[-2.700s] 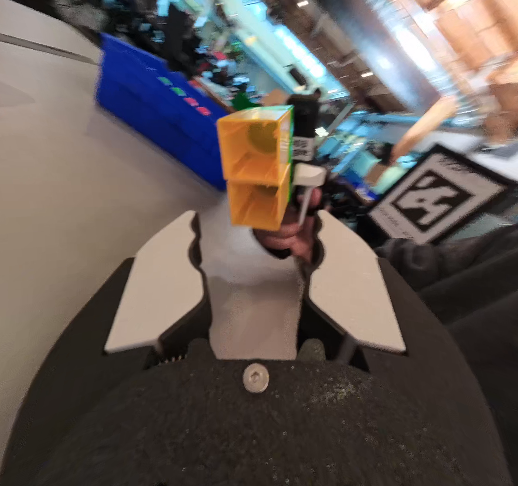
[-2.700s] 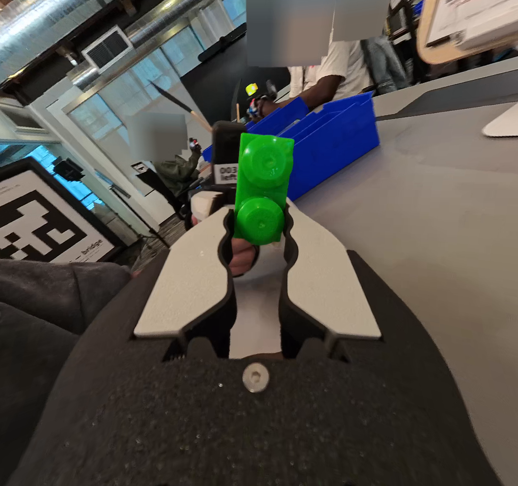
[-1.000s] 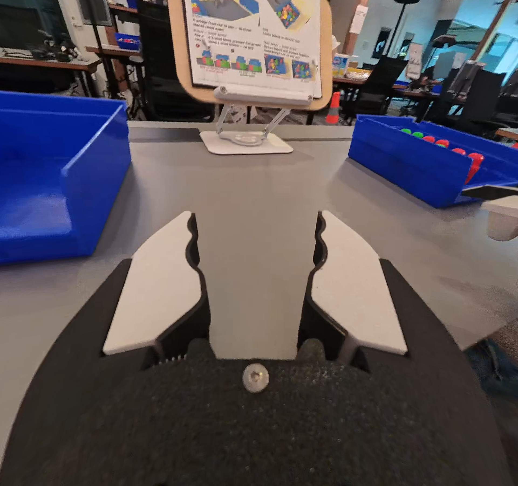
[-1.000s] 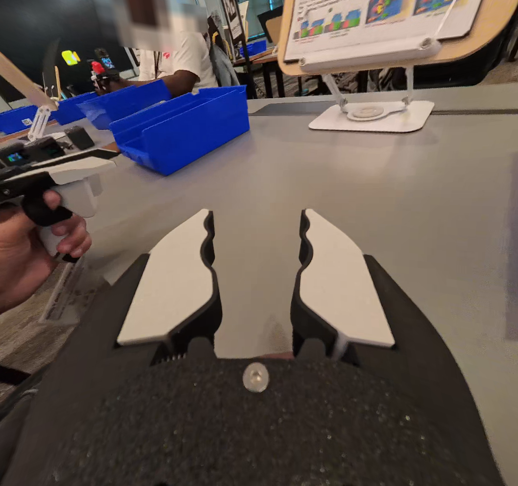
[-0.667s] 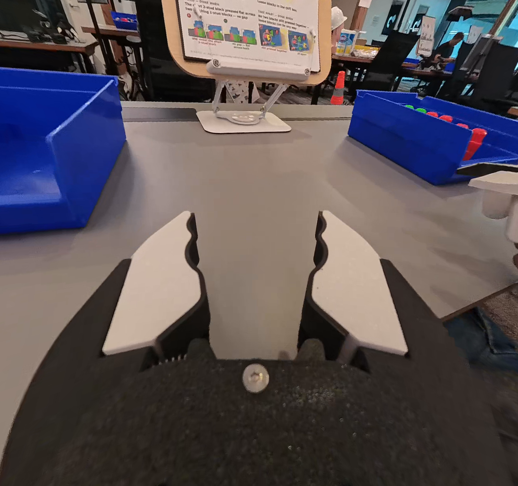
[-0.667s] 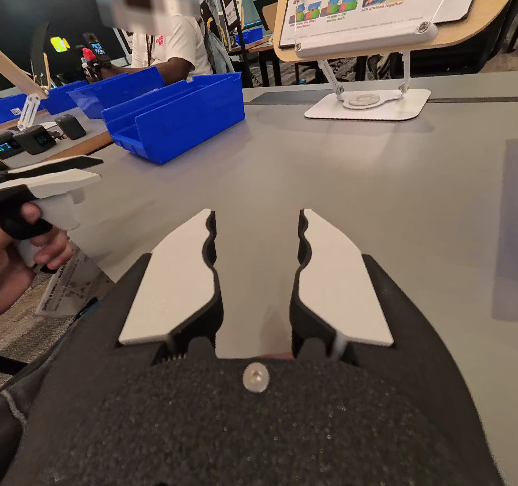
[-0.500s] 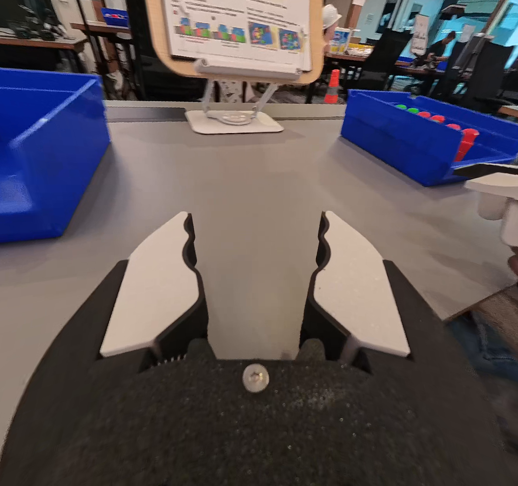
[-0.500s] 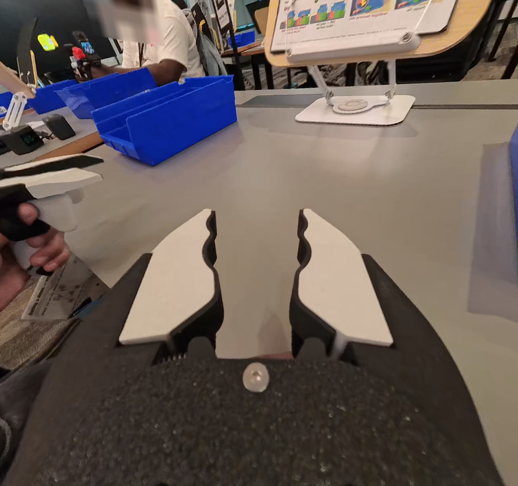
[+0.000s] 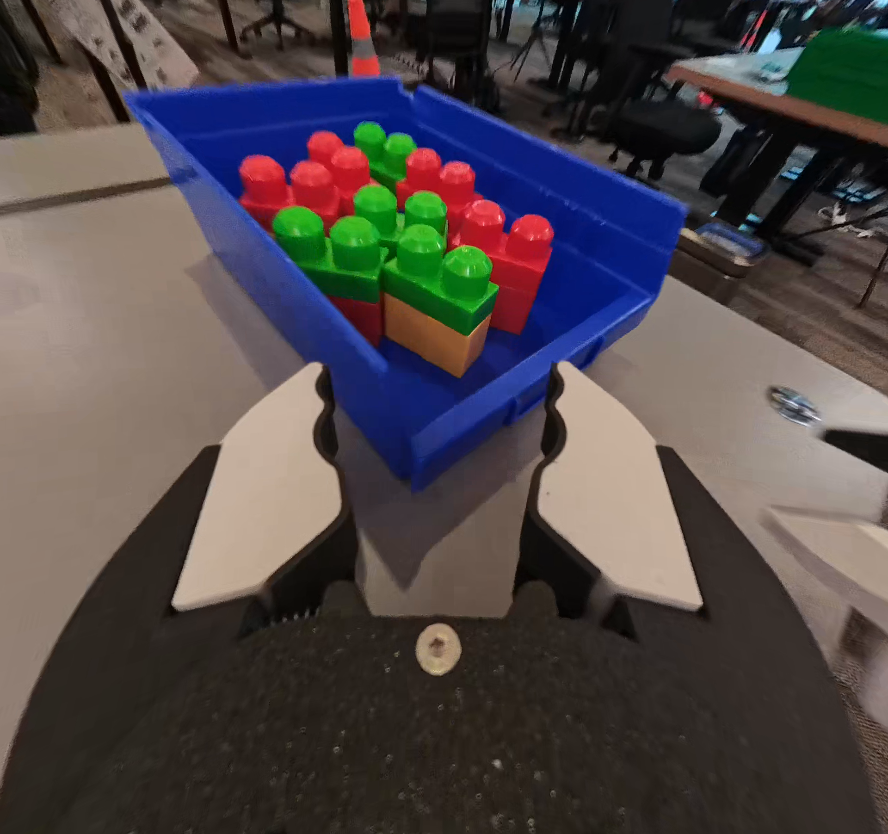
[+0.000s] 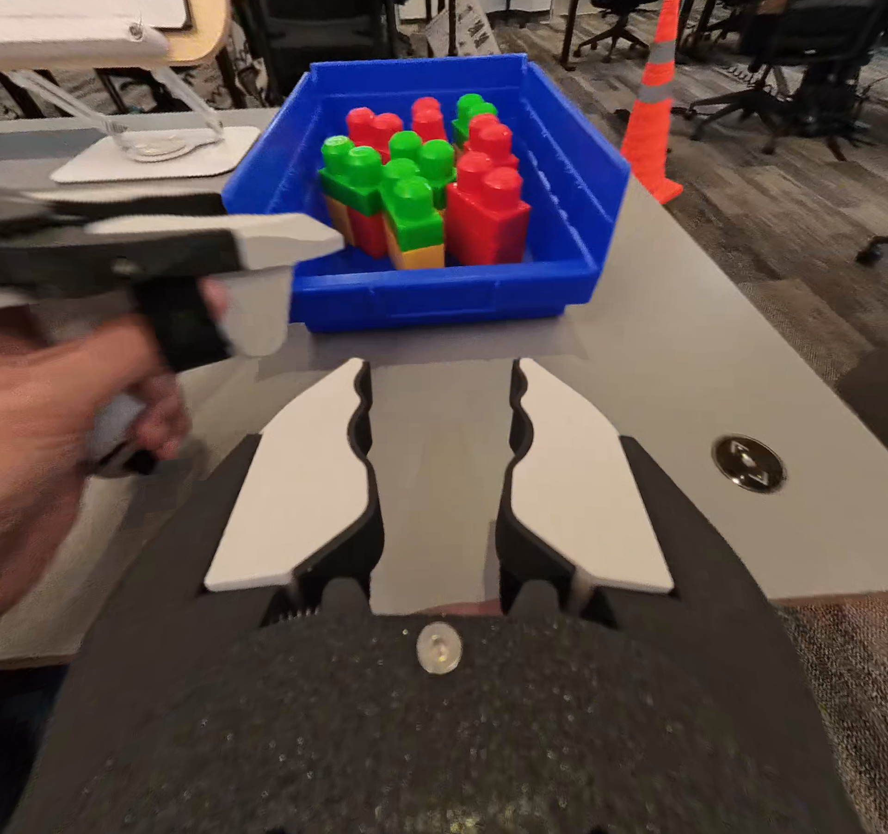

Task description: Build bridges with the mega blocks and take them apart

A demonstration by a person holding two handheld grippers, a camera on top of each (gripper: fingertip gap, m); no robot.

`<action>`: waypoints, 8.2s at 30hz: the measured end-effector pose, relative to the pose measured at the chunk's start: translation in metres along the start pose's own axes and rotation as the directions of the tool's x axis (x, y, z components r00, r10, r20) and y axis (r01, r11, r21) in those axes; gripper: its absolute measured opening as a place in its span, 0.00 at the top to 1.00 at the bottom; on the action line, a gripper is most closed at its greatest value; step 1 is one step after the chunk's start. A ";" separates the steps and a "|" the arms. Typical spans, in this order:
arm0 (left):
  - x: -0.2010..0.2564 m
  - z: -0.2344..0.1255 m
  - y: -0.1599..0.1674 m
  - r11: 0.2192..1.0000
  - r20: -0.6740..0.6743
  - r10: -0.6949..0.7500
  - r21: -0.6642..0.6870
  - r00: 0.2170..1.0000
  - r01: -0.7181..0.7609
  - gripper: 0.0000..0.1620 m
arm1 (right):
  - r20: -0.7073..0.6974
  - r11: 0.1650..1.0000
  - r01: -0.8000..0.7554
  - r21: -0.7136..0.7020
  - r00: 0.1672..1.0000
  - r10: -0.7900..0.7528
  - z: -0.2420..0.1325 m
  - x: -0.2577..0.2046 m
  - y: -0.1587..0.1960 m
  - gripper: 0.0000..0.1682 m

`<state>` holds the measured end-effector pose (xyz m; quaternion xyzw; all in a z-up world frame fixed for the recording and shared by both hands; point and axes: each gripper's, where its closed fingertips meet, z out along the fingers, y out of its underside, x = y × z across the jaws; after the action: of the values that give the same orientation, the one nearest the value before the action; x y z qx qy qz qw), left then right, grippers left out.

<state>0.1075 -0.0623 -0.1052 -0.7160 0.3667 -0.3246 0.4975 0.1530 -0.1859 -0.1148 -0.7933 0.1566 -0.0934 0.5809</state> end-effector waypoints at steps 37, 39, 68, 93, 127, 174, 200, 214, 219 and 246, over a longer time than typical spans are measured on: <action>-0.132 -0.122 0.046 0.983 0.338 -0.126 -0.086 0.933 0.164 0.99 | -0.044 0.980 -0.196 0.026 0.979 0.197 0.045 -0.089 -0.025 0.98; -0.154 -0.153 0.048 0.983 0.368 -0.139 -0.063 0.919 0.174 0.99 | -0.010 0.982 -0.185 0.031 0.983 0.186 0.042 -0.127 -0.028 0.98; -0.392 -0.431 0.061 0.939 0.614 -0.339 0.266 0.713 0.218 0.58 | 0.581 0.988 -0.152 0.026 0.806 0.109 0.028 -0.346 -0.046 0.72; -0.470 -0.517 0.132 0.938 0.783 -0.295 0.129 0.547 0.322 0.98 | 0.816 0.987 0.153 -0.058 0.576 -0.041 -0.022 -0.569 0.026 0.79; -0.080 -0.101 -0.109 0.980 0.408 -0.042 0.194 0.912 -0.042 0.97 | -0.014 0.983 0.038 0.181 0.999 -0.036 0.043 -0.006 -0.179 0.98; -0.335 -0.300 0.075 0.959 0.570 -0.229 -0.008 0.789 0.284 0.96 | 0.334 0.988 0.074 -0.134 0.942 -0.025 0.095 -0.358 -0.005 0.98; -0.520 -0.435 0.094 0.956 0.655 -0.248 0.047 0.714 0.289 0.97 | 0.321 0.998 0.013 -0.063 0.947 0.007 0.076 -0.580 0.006 0.96; -0.390 -0.428 -0.001 0.955 0.578 -0.183 0.298 0.796 0.003 0.53 | 0.653 0.989 0.146 -0.007 0.750 -0.106 0.020 -0.396 -0.041 0.74; -0.293 -0.350 0.002 0.955 0.366 -0.187 0.285 0.912 0.082 0.49 | 0.526 0.980 0.194 0.049 0.829 -0.191 0.042 -0.277 -0.032 0.74; -0.378 -0.385 0.014 0.963 0.556 -0.149 -0.106 0.818 0.248 0.57 | 0.483 0.994 0.107 -0.019 0.871 -0.085 0.056 -0.215 -0.003 0.76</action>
<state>-0.4117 0.0723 -0.0427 -0.8535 0.1605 -0.1254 0.4797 -0.0291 -0.0580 -0.1225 -0.8112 -0.0304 0.0816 0.5783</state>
